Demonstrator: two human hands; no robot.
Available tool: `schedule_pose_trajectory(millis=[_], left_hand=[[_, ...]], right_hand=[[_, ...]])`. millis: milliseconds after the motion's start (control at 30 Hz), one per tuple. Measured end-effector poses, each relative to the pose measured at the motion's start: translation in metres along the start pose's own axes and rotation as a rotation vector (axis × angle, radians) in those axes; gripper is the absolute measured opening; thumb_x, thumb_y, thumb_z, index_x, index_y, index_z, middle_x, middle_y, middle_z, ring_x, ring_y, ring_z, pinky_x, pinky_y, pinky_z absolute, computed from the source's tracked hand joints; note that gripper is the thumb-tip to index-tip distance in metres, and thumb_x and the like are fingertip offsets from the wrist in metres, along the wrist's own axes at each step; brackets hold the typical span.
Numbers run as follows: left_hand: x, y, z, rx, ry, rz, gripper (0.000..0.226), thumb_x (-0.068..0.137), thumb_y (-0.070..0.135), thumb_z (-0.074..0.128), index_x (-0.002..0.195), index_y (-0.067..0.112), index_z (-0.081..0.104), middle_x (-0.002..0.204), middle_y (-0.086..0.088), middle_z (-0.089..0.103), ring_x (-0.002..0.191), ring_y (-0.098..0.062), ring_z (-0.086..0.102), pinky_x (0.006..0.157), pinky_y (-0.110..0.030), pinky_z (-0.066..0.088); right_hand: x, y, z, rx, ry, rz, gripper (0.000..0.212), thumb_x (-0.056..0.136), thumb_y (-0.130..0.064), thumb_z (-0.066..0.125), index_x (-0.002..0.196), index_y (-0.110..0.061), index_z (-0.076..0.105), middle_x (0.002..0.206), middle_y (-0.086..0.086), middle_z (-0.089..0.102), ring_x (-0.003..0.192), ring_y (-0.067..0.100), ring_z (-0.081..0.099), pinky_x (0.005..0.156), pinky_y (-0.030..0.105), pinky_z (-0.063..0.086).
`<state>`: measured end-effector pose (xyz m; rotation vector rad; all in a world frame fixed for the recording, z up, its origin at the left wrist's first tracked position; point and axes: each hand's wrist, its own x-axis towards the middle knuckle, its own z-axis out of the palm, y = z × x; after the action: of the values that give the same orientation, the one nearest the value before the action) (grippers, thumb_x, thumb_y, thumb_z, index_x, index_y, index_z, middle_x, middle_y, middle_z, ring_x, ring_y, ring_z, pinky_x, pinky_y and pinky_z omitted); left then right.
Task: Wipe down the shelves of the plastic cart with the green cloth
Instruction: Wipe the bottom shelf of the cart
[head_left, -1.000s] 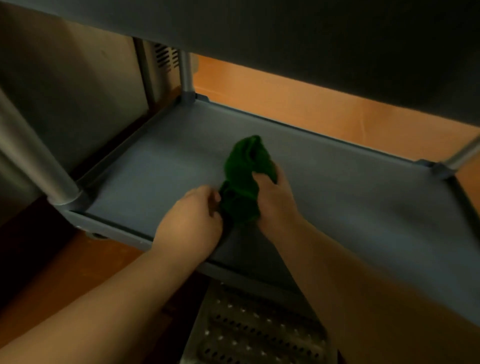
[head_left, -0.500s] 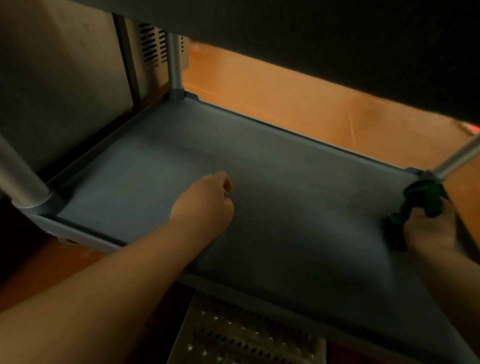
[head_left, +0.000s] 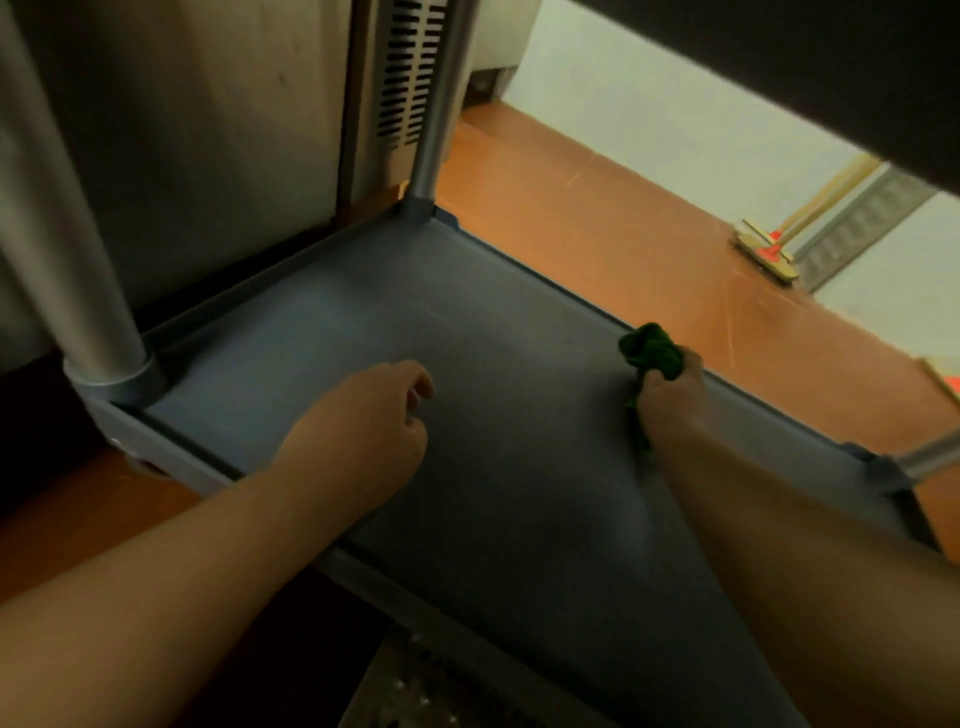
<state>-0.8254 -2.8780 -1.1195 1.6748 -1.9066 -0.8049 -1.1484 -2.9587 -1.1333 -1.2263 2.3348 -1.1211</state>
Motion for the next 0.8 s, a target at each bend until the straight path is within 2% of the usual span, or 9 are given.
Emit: schedule_pose_trajectory(millis=[67, 200, 300, 367, 433, 567, 633, 700, 800], left_hand=[[-0.007, -0.009, -0.003, -0.027, 0.000, -0.040, 0.030, 0.088, 0.013, 0.055, 0.113, 0.029, 0.057, 0.101, 0.008, 0.059, 0.092, -0.014, 0.058, 0.087, -0.032, 0.049], [-0.017, -0.019, -0.007, -0.047, 0.073, -0.107, 0.031, 0.087, 0.011, 0.055, 0.111, 0.030, 0.059, 0.103, 0.007, 0.060, 0.095, -0.013, 0.058, 0.082, -0.027, 0.045], [-0.024, -0.025, -0.009, 0.000, 0.194, -0.079, 0.031, 0.082, 0.010, 0.055, 0.107, 0.028, 0.060, 0.102, 0.005, 0.062, 0.096, -0.016, 0.058, 0.077, -0.027, 0.044], [-0.029, -0.029, -0.012, 0.039, 0.198, -0.088, 0.029, 0.081, 0.010, 0.056, 0.105, 0.028, 0.060, 0.100, 0.004, 0.062, 0.092, -0.015, 0.056, 0.074, -0.027, 0.042], [-0.034, -0.032, -0.015, 0.087, 0.192, -0.093, 0.025, 0.081, 0.011, 0.056, 0.102, 0.025, 0.058, 0.096, 0.001, 0.061, 0.089, -0.019, 0.057, 0.072, -0.029, 0.043], [-0.047, -0.037, -0.023, 0.168, 0.194, -0.052, 0.014, 0.080, 0.013, 0.054, 0.085, 0.025, 0.059, 0.089, 0.002, 0.058, 0.091, -0.022, 0.057, 0.079, -0.033, 0.046], [-0.058, -0.035, -0.024, 0.189, 0.180, -0.014, 0.015, 0.079, 0.014, 0.055, 0.080, 0.029, 0.059, 0.087, 0.006, 0.058, 0.091, -0.018, 0.056, 0.079, -0.029, 0.044], [-0.069, -0.029, -0.023, 0.182, 0.176, 0.024, 0.019, 0.077, 0.012, 0.055, 0.079, 0.031, 0.057, 0.085, 0.009, 0.057, 0.090, -0.014, 0.053, 0.077, -0.025, 0.040], [-0.077, -0.016, -0.018, 0.142, 0.176, 0.085, 0.025, 0.075, 0.011, 0.054, 0.080, 0.036, 0.051, 0.083, 0.014, 0.053, 0.088, -0.011, 0.050, 0.074, -0.021, 0.036]], right_hand=[[-0.002, -0.028, 0.027, 0.030, -0.087, -0.045, 0.049, 0.091, -0.021, 0.051, 0.137, -0.033, 0.041, 0.121, 0.013, 0.060, 0.106, 0.036, 0.060, 0.095, 0.055, 0.051], [-0.035, -0.083, 0.087, 0.040, -0.305, -0.259, 0.051, 0.093, -0.009, 0.053, 0.140, -0.027, 0.046, 0.126, 0.006, 0.060, 0.112, 0.028, 0.059, 0.094, 0.039, 0.048], [-0.079, -0.119, 0.130, 0.050, -0.486, -0.502, 0.053, 0.087, -0.013, 0.058, 0.138, -0.023, 0.050, 0.127, 0.009, 0.062, 0.113, 0.030, 0.061, 0.100, 0.046, 0.048], [-0.114, -0.137, 0.146, 0.084, -0.604, -0.634, 0.056, 0.083, -0.012, 0.059, 0.139, -0.017, 0.052, 0.133, 0.011, 0.060, 0.121, 0.029, 0.058, 0.106, 0.043, 0.044], [-0.146, -0.147, 0.147, 0.142, -0.722, -0.708, 0.059, 0.080, -0.012, 0.056, 0.139, -0.019, 0.052, 0.137, 0.008, 0.058, 0.124, 0.023, 0.055, 0.108, 0.039, 0.042], [-0.182, -0.135, 0.131, 0.194, -0.830, -0.774, 0.061, 0.077, -0.013, 0.055, 0.137, -0.027, 0.053, 0.137, -0.002, 0.059, 0.125, 0.016, 0.056, 0.107, 0.039, 0.044], [-0.188, -0.126, 0.118, 0.226, -0.836, -0.762, 0.059, 0.079, -0.013, 0.055, 0.136, -0.024, 0.054, 0.135, -0.002, 0.061, 0.123, 0.013, 0.057, 0.106, 0.031, 0.044], [-0.193, -0.120, 0.101, 0.259, -0.824, -0.722, 0.054, 0.082, -0.010, 0.058, 0.135, -0.018, 0.056, 0.133, -0.001, 0.062, 0.120, 0.010, 0.057, 0.102, 0.021, 0.043], [-0.194, -0.103, 0.074, 0.311, -0.801, -0.564, 0.043, 0.089, -0.012, 0.061, 0.130, -0.025, 0.057, 0.125, -0.005, 0.064, 0.113, 0.006, 0.060, 0.096, 0.021, 0.046]])
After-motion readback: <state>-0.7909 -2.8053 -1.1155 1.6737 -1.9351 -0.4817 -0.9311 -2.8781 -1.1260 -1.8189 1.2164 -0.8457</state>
